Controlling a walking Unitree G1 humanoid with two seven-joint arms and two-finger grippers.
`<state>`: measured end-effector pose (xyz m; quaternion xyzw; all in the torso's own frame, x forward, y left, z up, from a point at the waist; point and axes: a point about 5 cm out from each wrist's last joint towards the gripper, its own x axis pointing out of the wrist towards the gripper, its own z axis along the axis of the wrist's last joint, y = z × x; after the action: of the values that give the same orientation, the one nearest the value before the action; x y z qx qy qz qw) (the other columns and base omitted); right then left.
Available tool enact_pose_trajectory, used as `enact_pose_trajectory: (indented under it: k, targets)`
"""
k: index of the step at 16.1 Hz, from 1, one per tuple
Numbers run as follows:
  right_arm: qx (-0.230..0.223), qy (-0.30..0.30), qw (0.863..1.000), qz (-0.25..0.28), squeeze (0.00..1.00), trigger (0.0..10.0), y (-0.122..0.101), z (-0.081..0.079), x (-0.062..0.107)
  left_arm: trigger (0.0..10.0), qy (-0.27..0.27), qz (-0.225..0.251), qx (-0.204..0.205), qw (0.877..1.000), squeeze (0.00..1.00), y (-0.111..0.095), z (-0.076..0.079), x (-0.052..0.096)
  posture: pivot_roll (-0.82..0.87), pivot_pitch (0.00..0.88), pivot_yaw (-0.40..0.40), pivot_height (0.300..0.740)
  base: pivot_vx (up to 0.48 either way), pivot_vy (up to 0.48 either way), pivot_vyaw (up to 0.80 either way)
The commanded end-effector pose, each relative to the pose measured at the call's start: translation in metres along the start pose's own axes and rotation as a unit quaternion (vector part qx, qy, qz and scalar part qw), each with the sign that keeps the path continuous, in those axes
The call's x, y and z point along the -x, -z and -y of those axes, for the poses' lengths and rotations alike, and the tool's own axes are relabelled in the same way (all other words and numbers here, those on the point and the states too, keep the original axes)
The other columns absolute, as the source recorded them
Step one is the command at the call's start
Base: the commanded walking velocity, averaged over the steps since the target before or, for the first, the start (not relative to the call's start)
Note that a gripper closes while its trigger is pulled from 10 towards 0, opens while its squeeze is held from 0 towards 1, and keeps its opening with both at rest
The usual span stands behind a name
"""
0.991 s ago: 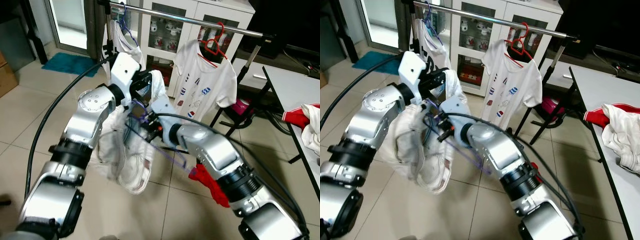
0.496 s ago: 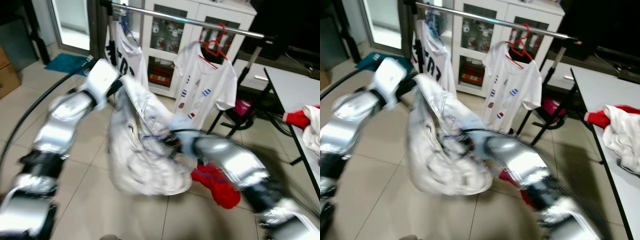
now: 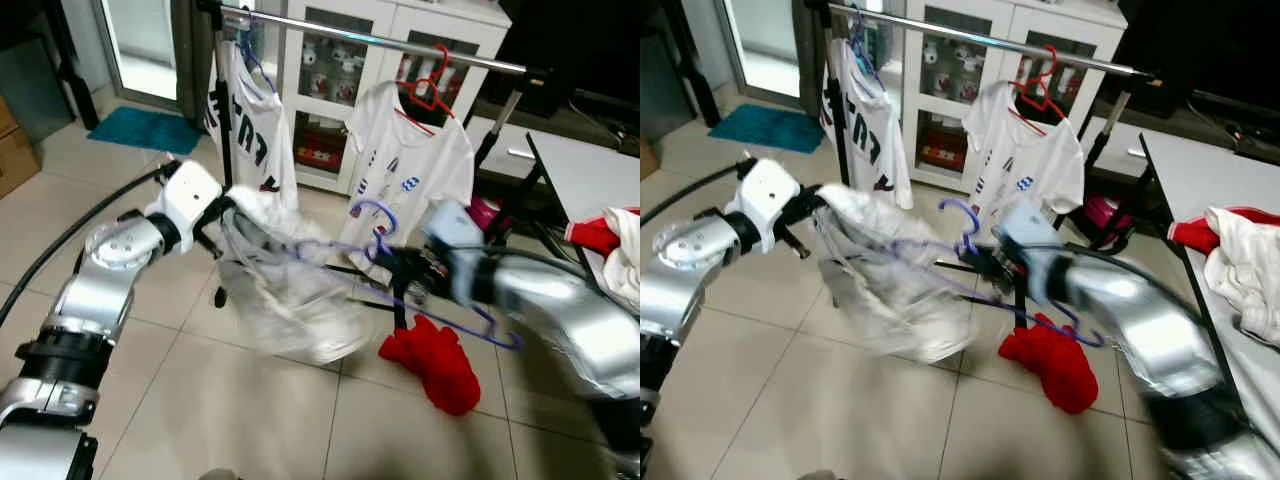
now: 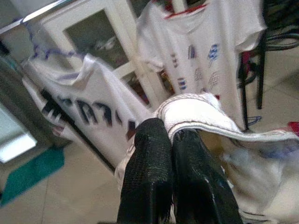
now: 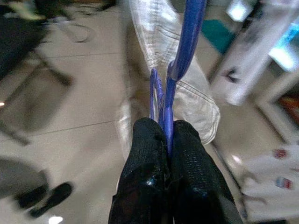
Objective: Hang hanger
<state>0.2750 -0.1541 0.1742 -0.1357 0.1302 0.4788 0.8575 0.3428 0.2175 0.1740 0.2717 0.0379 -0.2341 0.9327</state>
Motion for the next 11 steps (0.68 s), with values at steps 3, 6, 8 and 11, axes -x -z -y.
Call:
enact_pose_trajectory:
  k: [3,6,8,11]
  targets:
    - [-0.021,-0.033,0.999,0.027,0.0,0.0,-0.001,-0.001,0.025,0.0,-0.089,0.01,0.052,0.995,0.0,0.004,-0.025,0.012,-0.07,0.0,-0.111,0.74,0.0,0.0,0.0]
    - [-0.108,0.056,0.991,0.051,0.0,0.0,0.02,0.0,0.038,0.0,-0.102,0.022,0.167,0.98,0.0,0.023,-0.01,0.027,-0.09,0.0,-0.097,0.74,0.0,0.0,0.0]
    - [-0.157,0.122,0.977,0.073,0.0,0.0,0.031,-0.009,0.029,0.0,-0.08,0.04,0.209,0.974,0.0,0.025,0.014,0.031,-0.1,0.0,-0.091,0.74,0.0,0.0,0.0]
    - [-0.259,0.255,0.924,0.119,0.0,10.0,0.051,-0.029,-0.007,10.0,-0.065,0.034,0.25,0.966,0.0,0.032,0.058,0.031,-0.09,0.0,-0.085,0.74,0.0,0.0,0.0]
